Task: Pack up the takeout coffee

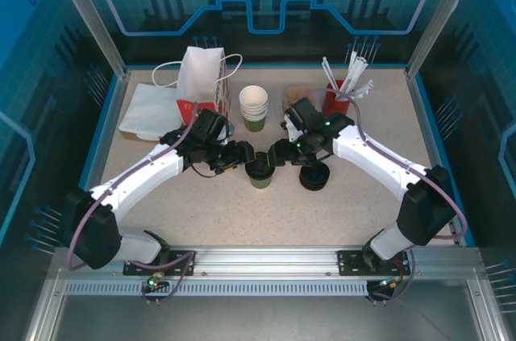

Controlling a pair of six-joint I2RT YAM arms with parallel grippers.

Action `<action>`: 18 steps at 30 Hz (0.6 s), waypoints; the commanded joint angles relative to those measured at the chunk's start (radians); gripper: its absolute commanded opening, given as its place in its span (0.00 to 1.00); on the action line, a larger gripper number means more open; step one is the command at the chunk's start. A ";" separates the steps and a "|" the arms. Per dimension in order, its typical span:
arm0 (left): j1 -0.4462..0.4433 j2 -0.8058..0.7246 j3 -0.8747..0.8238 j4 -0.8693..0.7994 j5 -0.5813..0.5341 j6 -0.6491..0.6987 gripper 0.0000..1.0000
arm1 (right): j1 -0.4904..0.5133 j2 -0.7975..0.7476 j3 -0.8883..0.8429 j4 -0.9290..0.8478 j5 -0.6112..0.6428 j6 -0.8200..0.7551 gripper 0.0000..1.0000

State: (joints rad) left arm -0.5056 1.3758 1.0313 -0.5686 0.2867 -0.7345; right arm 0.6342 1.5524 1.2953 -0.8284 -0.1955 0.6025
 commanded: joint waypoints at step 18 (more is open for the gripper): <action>0.007 0.069 0.002 -0.027 0.008 0.040 0.60 | 0.019 0.139 0.105 -0.026 -0.051 -0.021 0.52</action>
State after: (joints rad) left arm -0.5056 1.4357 1.0313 -0.5705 0.2859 -0.7231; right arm 0.6357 1.6760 1.3712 -0.8345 -0.2218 0.5938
